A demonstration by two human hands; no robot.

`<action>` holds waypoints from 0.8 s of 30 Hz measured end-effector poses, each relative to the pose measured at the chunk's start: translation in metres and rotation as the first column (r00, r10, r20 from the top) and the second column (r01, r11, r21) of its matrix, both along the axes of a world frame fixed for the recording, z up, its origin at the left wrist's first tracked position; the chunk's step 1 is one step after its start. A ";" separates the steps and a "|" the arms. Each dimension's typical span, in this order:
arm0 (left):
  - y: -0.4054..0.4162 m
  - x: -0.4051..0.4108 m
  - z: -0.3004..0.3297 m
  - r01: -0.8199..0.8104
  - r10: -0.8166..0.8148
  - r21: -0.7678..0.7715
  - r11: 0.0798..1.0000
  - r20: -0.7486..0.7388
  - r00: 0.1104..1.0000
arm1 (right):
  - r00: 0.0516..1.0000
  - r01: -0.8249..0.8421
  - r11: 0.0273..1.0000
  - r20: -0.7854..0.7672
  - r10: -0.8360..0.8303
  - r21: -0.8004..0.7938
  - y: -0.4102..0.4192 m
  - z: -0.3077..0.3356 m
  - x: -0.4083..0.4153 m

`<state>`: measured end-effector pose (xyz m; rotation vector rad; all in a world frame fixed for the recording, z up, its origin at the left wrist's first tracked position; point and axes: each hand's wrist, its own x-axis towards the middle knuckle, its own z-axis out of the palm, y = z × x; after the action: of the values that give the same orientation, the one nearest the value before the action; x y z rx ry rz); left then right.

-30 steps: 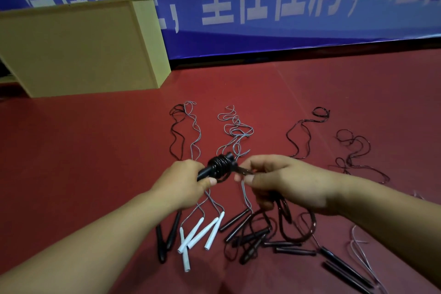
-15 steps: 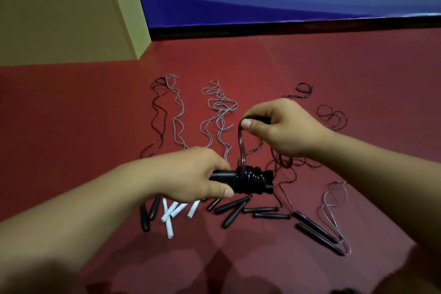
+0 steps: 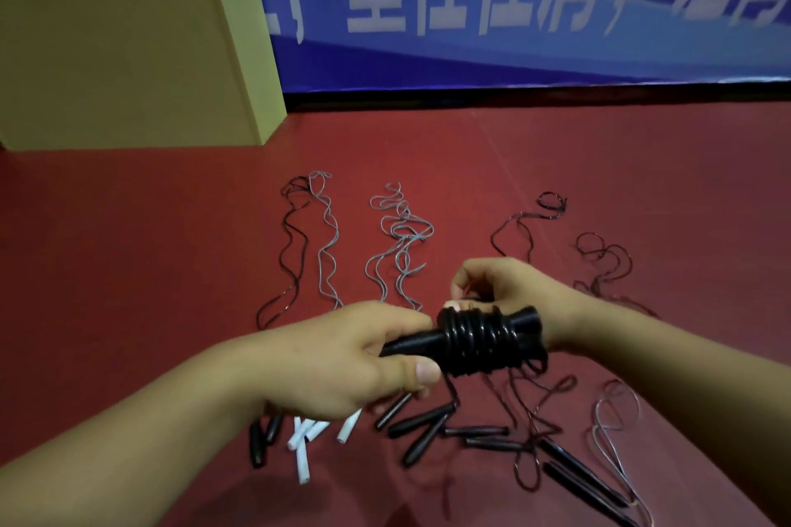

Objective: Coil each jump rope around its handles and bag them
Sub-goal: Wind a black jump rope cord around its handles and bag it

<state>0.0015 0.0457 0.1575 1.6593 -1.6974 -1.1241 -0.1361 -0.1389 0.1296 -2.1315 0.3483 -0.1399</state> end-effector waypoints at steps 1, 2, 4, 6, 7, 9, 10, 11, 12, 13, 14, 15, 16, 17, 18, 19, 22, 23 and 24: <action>0.000 0.000 -0.001 -0.032 0.032 -0.009 0.999 -0.066 0.997 | 1.000 -0.013 1.000 -0.006 0.013 -0.014 0.001 0.000 -0.001; -0.001 0.002 0.000 -0.074 0.071 -0.020 0.997 -0.123 0.990 | 1.000 -0.020 0.999 -0.020 0.019 -0.048 0.003 0.004 -0.001; -0.003 0.003 -0.001 -0.186 0.174 -0.048 0.981 -0.189 0.966 | 0.997 0.002 0.994 -0.080 -0.010 -0.106 0.010 0.005 -0.001; -0.004 0.007 -0.004 -0.319 0.299 -0.090 0.943 -0.186 0.936 | 0.997 0.014 0.992 -0.078 -0.024 -0.127 0.013 0.002 0.002; -0.005 0.008 -0.006 -0.380 0.358 -0.101 0.920 -0.181 0.916 | 0.996 0.010 0.986 -0.086 -0.024 -0.166 0.014 0.001 0.004; -0.006 0.010 -0.006 -0.478 0.455 -0.085 0.874 -0.201 0.868 | 0.993 0.007 0.969 -0.115 -0.036 -0.246 0.015 -0.001 0.005; -0.007 0.010 -0.006 -0.510 0.486 -0.064 0.858 -0.224 0.845 | 0.991 0.006 0.963 -0.130 -0.042 -0.269 0.018 0.001 0.005; -0.008 0.010 -0.006 -0.533 0.508 -0.043 0.845 -0.248 0.825 | 0.989 -0.007 0.957 -0.145 -0.037 -0.289 0.020 0.001 0.005; -0.009 0.010 -0.005 -0.549 0.524 -0.032 0.835 -0.254 0.813 | 0.988 -0.021 0.949 -0.151 -0.028 -0.313 0.022 0.003 0.005; -0.009 0.011 -0.005 -0.564 0.542 -0.027 0.825 -0.246 0.804 | 0.987 -0.034 0.941 -0.159 -0.021 -0.336 0.024 0.004 0.006; -0.010 0.011 -0.005 -0.581 0.562 -0.027 0.814 -0.223 0.797 | 0.986 -0.041 0.938 -0.167 -0.018 -0.343 0.027 0.006 0.006; -0.010 0.013 -0.005 -0.599 0.583 -0.033 0.800 -0.191 0.790 | 0.986 -0.046 0.939 -0.167 -0.012 -0.340 0.030 0.007 0.007; -0.011 0.014 -0.007 -0.618 0.605 -0.043 0.785 -0.161 0.780 | 0.986 -0.052 0.942 -0.165 -0.003 -0.332 0.031 0.009 0.007; -0.011 0.016 -0.008 -0.637 0.627 -0.050 0.769 -0.134 0.767 | 0.988 -0.059 0.945 -0.156 0.009 -0.320 0.032 0.009 0.007; -0.011 0.017 -0.009 -0.654 0.646 -0.061 0.754 -0.108 0.756 | 0.989 -0.070 0.950 -0.148 0.026 -0.303 0.034 0.012 0.006; -0.012 0.019 -0.011 -0.665 0.661 -0.075 0.743 -0.080 0.746 | 0.989 -0.086 0.952 -0.143 0.045 -0.293 0.036 0.012 0.006; -0.012 0.024 -0.014 -0.666 0.674 -0.135 0.734 0.021 0.738 | 0.984 -0.126 0.958 -0.154 0.088 -0.259 0.041 0.015 0.004; -0.012 0.026 -0.015 -0.664 0.675 -0.150 0.733 0.044 0.736 | 0.982 -0.132 0.964 -0.161 0.096 -0.233 0.042 0.016 0.004; -0.012 0.027 -0.017 -0.663 0.678 -0.162 0.731 0.063 0.732 | 0.981 -0.139 0.970 -0.162 0.107 -0.198 0.043 0.016 0.003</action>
<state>0.0285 0.0337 0.1408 2.0375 -1.0205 -0.5490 -0.1331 -0.0957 0.1460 -2.3717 0.2982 0.0595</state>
